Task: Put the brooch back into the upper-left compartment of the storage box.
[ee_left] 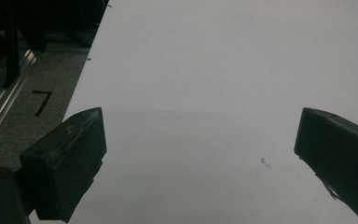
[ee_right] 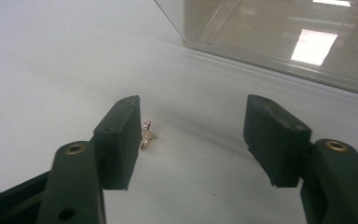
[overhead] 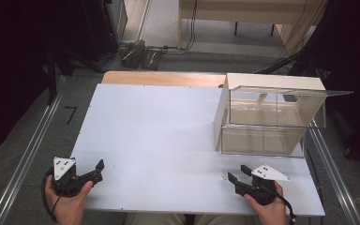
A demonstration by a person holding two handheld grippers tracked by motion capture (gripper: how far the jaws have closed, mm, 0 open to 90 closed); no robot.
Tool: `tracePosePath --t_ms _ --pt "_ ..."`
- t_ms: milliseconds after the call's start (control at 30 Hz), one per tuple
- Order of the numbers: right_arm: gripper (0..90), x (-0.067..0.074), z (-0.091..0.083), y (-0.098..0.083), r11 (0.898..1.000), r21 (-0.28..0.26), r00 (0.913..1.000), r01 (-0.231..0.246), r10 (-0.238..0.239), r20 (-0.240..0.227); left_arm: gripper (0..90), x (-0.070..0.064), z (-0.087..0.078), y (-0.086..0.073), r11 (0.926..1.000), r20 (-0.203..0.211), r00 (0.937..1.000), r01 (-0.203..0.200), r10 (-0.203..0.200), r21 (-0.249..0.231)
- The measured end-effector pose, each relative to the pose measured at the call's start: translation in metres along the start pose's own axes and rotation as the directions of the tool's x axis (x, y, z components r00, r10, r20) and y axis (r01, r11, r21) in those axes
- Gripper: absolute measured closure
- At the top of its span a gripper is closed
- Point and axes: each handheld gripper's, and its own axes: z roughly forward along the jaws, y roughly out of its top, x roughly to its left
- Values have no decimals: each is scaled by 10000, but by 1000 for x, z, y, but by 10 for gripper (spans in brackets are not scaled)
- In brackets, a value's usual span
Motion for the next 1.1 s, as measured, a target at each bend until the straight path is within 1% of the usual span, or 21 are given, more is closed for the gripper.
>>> tracePosePath --t_ms 200,267,467,567,633,733,967,1000,1100 --pt "418 6 3 0 9998 75 9996 162 -160 -221 26 0 0 0 10000 7 10000 -10 10 8" --pt "434 8 5 -1 9996 94 9994 258 -256 -226 26 0 0 0 10000 -11 10000 0 0 5" --pt "467 12 8 -1 9993 185 9992 325 -321 -219 26 0 0 0 10000 9 10000 11 -11 4" --pt "495 15 10 -2 9985 234 9986 491 -486 -210 26 0 0 0 10000 11 10000 16 -16 0" --pt "502 16 10 -2 9983 291 9985 513 -507 -213 26 1 0 0 10000 20 10000 21 -21 10" --pt "545 19 12 -3 9975 316 9978 629 -622 -206 26 1 0 0 10000 29 10000 30 -30 10" --pt "594 20 13 -3 9974 381 9979 608 -599 -230 26 1 1 0 10000 49 10000 25 -26 29" --pt "616 21 14 -3 9969 434 9977 653 -644 -217 27 1 1 0 10000 58 10000 31 -31 27" --pt "634 23 15 -3 9962 509 9972 708 -695 -260 27 1 1 0 10000 65 10000 24 -25 30"
